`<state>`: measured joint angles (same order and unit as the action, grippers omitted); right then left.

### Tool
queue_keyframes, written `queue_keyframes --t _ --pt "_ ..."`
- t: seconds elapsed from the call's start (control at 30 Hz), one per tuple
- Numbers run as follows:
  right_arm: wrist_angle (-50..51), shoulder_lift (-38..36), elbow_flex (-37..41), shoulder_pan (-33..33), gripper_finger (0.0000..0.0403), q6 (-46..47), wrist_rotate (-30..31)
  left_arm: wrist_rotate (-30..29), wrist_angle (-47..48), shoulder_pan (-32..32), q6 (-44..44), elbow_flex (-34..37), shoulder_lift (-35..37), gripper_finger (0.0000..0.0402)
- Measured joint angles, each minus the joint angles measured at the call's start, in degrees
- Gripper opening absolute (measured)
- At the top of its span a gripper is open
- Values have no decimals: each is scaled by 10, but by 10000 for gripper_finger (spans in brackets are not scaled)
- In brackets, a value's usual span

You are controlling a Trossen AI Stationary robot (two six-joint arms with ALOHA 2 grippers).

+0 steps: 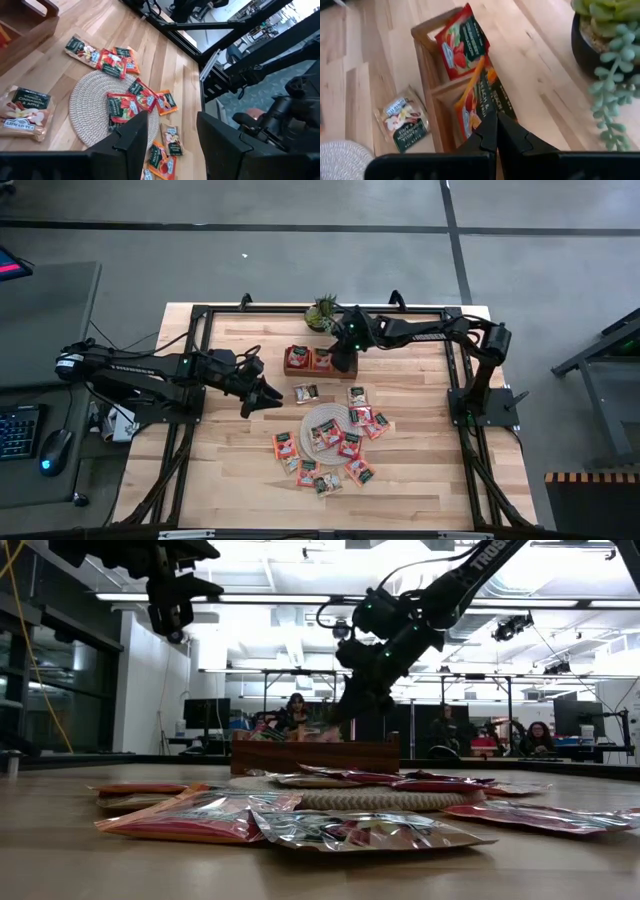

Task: Pick & Place Tea
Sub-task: Put the orange tea bag into the middle section of the wooden organizer, then put the light brown tea bag into the right section of the wooden organizer

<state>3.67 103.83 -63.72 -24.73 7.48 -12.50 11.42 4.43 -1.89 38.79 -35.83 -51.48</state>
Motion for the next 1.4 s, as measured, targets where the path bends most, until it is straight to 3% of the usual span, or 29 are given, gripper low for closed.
queue_keyframes --t 0.37,0.8,1.07,1.4 --pt "12 0 0 0 9 15 0 0 0 0 -1 0 0 168" --pt "10 -35 0 0 120 36 4 -30 6 0 20 0 0 168" --pt "8 -102 0 7 146 81 0 -44 26 0 39 -1 -39 166" --pt "22 -146 0 61 145 242 -13 -49 9 0 168 0 -157 87"
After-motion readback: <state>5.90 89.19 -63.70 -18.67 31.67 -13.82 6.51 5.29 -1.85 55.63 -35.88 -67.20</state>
